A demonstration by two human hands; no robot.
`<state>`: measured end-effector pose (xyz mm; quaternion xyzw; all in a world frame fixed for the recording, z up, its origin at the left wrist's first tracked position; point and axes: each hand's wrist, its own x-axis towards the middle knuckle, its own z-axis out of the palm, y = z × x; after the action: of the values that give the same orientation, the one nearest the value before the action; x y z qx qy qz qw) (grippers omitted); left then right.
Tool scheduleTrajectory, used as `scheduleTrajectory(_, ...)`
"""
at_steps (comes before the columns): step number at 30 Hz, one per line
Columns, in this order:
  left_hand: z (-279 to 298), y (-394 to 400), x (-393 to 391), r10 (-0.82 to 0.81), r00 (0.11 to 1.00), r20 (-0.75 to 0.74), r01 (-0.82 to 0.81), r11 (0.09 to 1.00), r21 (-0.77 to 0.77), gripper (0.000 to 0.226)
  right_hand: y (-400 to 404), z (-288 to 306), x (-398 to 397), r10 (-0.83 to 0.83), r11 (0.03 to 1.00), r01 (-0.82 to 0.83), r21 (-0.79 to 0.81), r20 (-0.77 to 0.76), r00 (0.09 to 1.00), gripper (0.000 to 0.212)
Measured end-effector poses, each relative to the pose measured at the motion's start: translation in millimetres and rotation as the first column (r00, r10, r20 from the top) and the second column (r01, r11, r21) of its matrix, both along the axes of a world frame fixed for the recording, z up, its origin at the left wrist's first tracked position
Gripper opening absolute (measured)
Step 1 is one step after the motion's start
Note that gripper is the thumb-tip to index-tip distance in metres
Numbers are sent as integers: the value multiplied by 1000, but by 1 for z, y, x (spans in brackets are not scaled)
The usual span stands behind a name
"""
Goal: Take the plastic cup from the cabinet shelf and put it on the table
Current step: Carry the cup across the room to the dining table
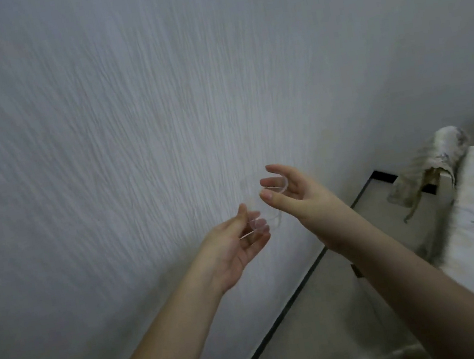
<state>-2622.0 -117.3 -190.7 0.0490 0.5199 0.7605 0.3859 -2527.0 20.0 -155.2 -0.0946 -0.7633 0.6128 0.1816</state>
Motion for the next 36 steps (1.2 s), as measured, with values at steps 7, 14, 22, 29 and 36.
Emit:
scheduleTrajectory(7,-4,53,-54,-219,976,-19,219,976,3,39,36,-11,-27,-208,978,208,-8,-37,977,73)
scheduleTrajectory(14,-11,143,-64,-415,908,-48,415,910,-10,40,105,-21,-17,-351,936,348,-55,-49,935,72)
scheduleTrajectory(22,-25,283,-52,-555,831,-23,556,831,22,38,219,-33,8,-477,876,466,-122,-83,875,72)
scheduleTrajectory(29,-34,394,-31,-664,746,-40,665,747,3,53,313,-36,43,-554,827,543,-145,-53,831,68)
scheduleTrajectory(36,-56,476,5,-765,643,-4,763,642,-74,21,361,-56,90,-698,708,688,-159,-14,716,69)
